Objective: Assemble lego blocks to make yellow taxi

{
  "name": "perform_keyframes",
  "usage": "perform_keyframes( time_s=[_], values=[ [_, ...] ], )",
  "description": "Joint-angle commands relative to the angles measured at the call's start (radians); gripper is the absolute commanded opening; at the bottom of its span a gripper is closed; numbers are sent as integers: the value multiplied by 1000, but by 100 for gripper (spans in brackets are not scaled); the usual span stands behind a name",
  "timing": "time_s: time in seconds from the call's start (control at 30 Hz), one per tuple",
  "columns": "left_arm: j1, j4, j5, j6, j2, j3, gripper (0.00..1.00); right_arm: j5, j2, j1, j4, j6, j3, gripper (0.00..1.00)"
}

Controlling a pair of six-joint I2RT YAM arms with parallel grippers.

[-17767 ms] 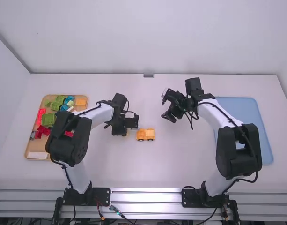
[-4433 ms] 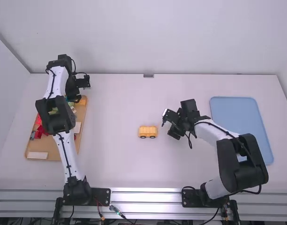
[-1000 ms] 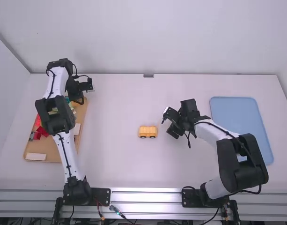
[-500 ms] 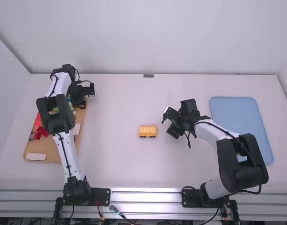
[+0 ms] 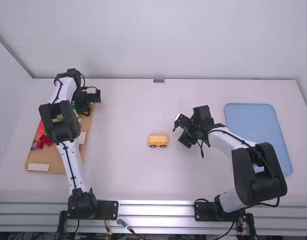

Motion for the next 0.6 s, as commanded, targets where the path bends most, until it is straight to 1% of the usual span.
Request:
perform_keyframes(
  time_s=[0.0,0.2,0.33,0.43,0.57],
  values=[
    [10,-10,28,34,11,-10,52,-8,-14,0,-1,5,-5,99],
    [16,2,20,36,11,-10,53,-8,-14,0,-2,8,-5,99],
    [19,7,-11,37,11,-10,51,-8,-14,0,-5,8,-5,99],
    [19,6,0,36,11,-10,46,-8,-14,0,-4,8,-5,99],
    [19,-2,-2,36,11,-10,43,-8,-14,0,-5,8,-5,99]
  ],
)
